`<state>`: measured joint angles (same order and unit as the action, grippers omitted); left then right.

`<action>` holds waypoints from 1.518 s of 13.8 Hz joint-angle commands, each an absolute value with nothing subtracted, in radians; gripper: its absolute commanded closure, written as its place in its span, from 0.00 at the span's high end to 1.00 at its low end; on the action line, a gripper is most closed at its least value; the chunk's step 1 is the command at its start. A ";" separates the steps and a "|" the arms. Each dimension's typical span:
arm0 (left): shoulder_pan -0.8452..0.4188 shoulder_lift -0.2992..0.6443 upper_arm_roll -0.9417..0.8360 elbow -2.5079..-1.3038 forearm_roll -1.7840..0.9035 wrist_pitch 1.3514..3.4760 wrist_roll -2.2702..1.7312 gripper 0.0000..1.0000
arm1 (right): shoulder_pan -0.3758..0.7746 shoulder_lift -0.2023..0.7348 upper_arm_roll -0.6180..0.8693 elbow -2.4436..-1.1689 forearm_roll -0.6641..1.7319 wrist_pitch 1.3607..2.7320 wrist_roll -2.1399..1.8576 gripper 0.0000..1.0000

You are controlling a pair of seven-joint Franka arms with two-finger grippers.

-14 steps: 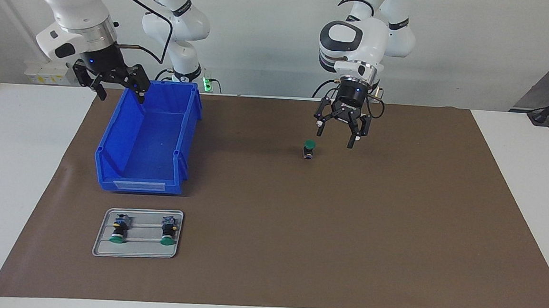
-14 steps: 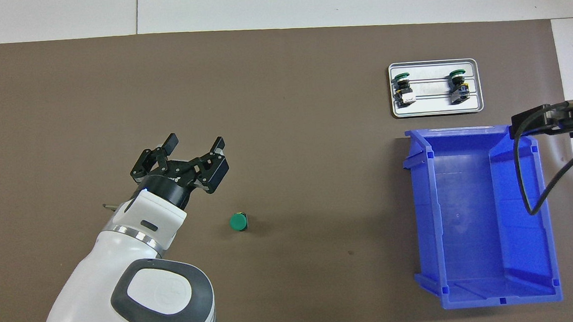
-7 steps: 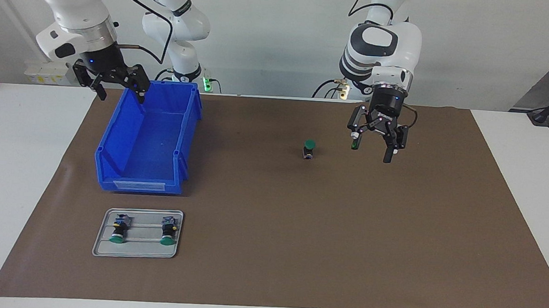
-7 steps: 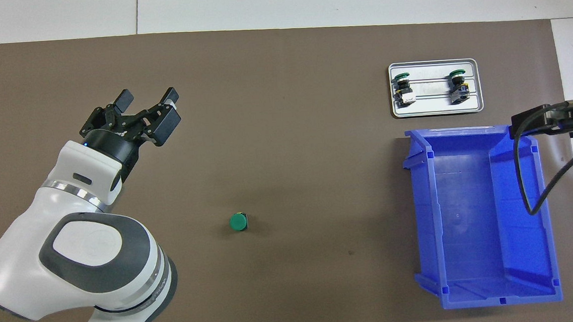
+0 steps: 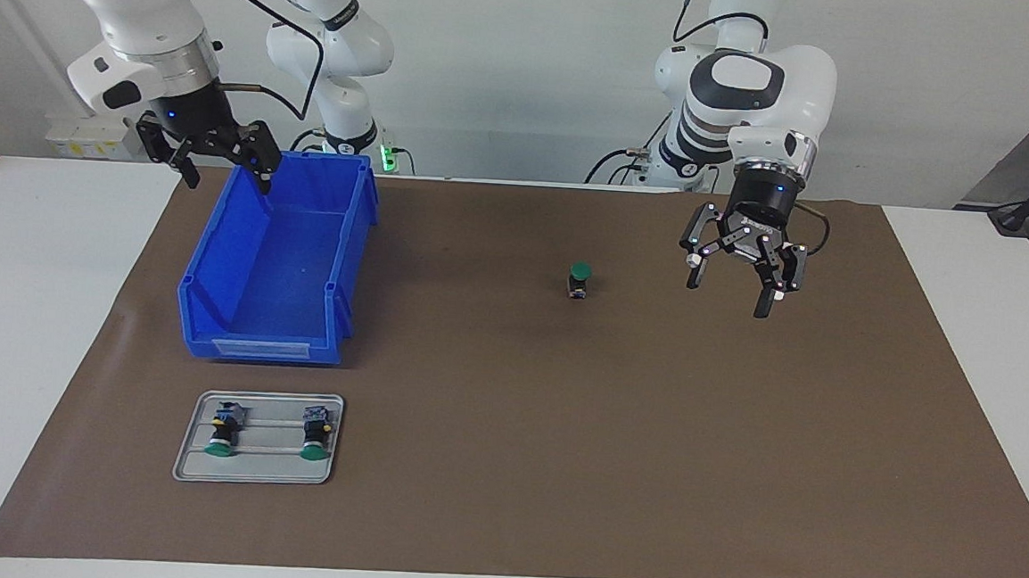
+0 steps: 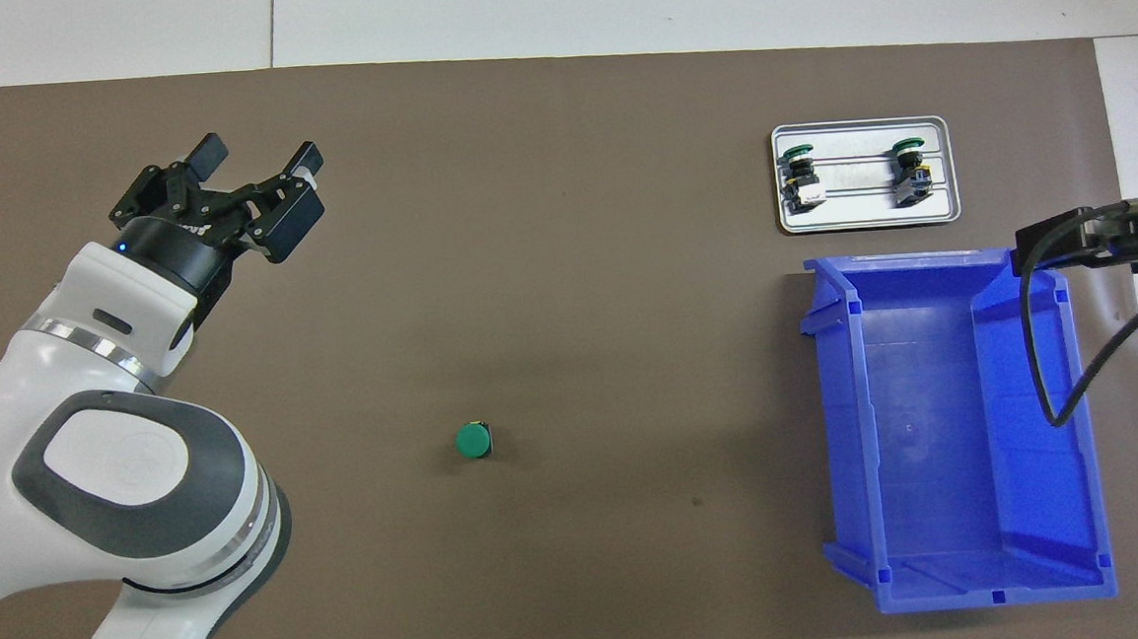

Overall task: Place and press button with both arms
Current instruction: 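Swing the left arm back toward the table edge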

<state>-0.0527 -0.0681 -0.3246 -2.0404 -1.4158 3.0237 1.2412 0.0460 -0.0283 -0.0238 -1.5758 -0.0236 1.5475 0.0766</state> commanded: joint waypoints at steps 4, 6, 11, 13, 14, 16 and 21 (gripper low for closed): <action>0.139 -0.075 -0.324 -2.002 -1.085 2.688 1.235 1.00 | 0.051 -0.046 -0.032 -1.595 -0.003 1.543 0.087 1.00; 0.204 -0.071 -0.324 -1.961 -0.949 2.546 1.195 1.00 | 0.051 -0.046 -0.032 -1.595 -0.003 1.545 0.087 1.00; 0.259 -0.072 -0.322 -1.898 -0.625 2.341 1.021 1.00 | 0.051 -0.046 -0.032 -1.595 -0.003 1.543 0.087 1.00; 0.259 -0.075 -0.321 -1.875 -0.508 2.245 0.918 1.00 | 0.051 -0.046 -0.032 -1.595 -0.003 1.543 0.087 1.00; 0.258 -0.084 -0.322 -1.871 -0.445 2.200 0.844 1.00 | 0.051 -0.046 -0.032 -1.595 -0.003 1.545 0.087 1.00; 0.249 -0.097 -0.322 -1.871 -0.359 2.119 0.714 1.00 | 0.051 -0.046 -0.032 -1.595 -0.003 1.545 0.087 1.00; 0.258 -0.143 -0.322 -1.873 -0.137 1.968 0.611 1.00 | 0.051 -0.046 -0.032 -1.595 -0.003 1.543 0.087 1.00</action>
